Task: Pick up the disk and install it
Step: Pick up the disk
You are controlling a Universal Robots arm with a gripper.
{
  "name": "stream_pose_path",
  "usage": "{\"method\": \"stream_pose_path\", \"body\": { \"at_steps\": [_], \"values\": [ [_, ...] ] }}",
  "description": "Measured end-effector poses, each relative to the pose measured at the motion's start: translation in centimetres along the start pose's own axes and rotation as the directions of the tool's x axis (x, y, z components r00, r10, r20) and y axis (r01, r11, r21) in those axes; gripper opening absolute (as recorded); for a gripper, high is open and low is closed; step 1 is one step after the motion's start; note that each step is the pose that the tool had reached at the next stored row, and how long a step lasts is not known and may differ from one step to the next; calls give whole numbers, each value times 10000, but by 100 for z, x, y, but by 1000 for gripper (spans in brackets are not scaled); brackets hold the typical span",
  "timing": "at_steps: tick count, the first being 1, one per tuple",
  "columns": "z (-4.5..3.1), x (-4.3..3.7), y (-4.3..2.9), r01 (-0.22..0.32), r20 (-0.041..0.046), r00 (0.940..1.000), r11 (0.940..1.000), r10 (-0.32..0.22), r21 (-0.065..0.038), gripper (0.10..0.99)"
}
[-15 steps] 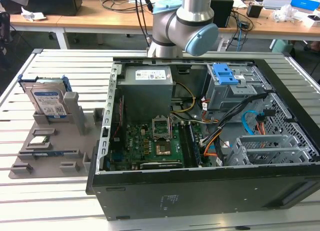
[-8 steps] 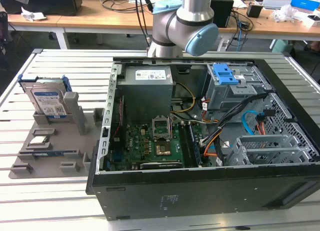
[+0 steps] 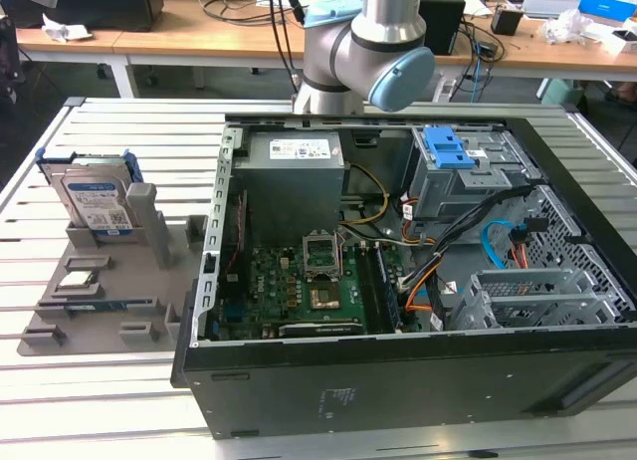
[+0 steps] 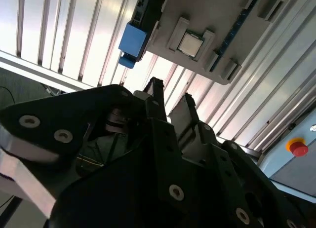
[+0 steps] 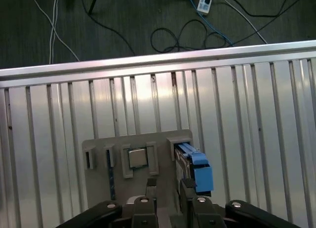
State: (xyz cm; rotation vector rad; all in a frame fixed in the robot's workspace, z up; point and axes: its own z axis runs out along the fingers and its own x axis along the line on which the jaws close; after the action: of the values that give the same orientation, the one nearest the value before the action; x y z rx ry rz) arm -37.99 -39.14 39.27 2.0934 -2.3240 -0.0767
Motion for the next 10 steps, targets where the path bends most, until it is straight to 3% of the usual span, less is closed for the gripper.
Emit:
{"method": "stream_pose_path", "body": {
  "at_steps": [3, 5, 6, 10],
  "values": [
    [0, 0, 0, 3, -1, 10000, 10000, -3, 0, 475],
    [0, 0, 0, 4, 0, 10000, 10000, -4, -1, 475],
    [0, 0, 0, 5, 0, 10000, 10000, -5, 0, 541],
    [0, -1, 0, 8, 0, 10000, 10000, -8, 0, 541]
  ]
}}
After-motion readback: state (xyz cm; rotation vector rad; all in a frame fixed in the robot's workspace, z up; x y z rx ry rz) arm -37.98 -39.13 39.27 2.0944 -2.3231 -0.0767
